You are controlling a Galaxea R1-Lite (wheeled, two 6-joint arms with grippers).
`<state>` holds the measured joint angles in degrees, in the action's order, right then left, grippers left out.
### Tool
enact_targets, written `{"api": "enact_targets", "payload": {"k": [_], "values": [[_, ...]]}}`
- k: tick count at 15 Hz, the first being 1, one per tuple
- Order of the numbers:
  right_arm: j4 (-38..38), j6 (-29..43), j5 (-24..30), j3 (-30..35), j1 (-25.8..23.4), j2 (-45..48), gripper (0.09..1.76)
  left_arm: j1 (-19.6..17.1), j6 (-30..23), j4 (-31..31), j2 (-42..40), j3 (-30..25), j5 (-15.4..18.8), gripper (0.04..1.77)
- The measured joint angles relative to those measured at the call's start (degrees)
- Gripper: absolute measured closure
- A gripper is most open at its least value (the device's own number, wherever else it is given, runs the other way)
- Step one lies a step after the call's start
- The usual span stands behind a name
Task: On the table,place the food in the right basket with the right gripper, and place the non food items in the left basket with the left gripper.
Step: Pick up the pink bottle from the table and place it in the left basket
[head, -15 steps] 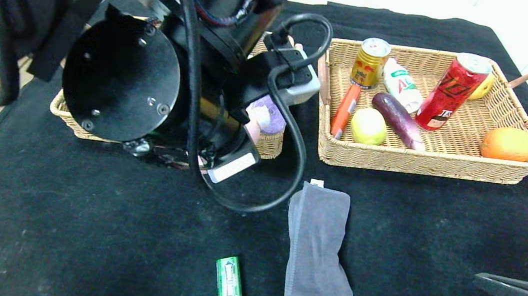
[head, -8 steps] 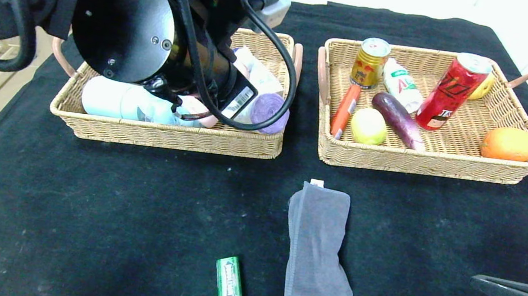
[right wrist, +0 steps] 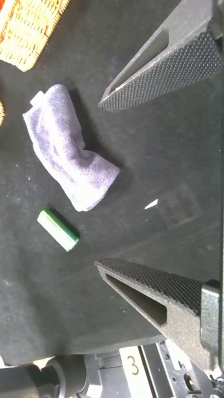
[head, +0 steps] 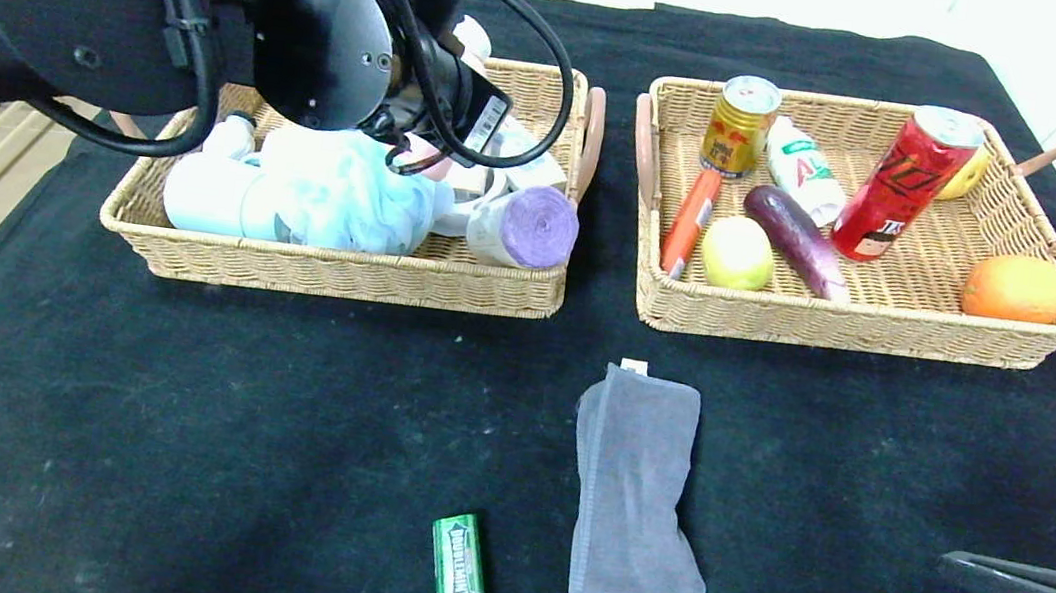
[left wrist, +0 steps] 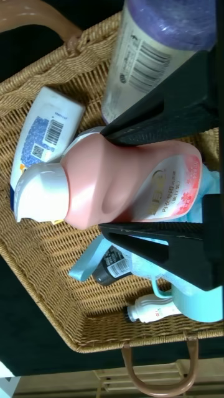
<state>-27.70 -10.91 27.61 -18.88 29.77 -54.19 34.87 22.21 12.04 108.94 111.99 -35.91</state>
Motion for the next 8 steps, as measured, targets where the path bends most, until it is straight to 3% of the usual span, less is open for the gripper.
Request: {"api": "enact_targets", "payload": {"k": [3, 8], "values": [[0.02, 0.02, 0.00, 0.04, 0.00, -0.44, 0.14, -0.30, 0.05, -0.87, 1.54, 0.05, 0.09, 1.01], [0.02, 0.02, 0.00, 0.12, 0.00, -0.90, 0.14, -0.26, -0.28, -1.05, 2.30, 0.10, -0.07, 0.61]]}}
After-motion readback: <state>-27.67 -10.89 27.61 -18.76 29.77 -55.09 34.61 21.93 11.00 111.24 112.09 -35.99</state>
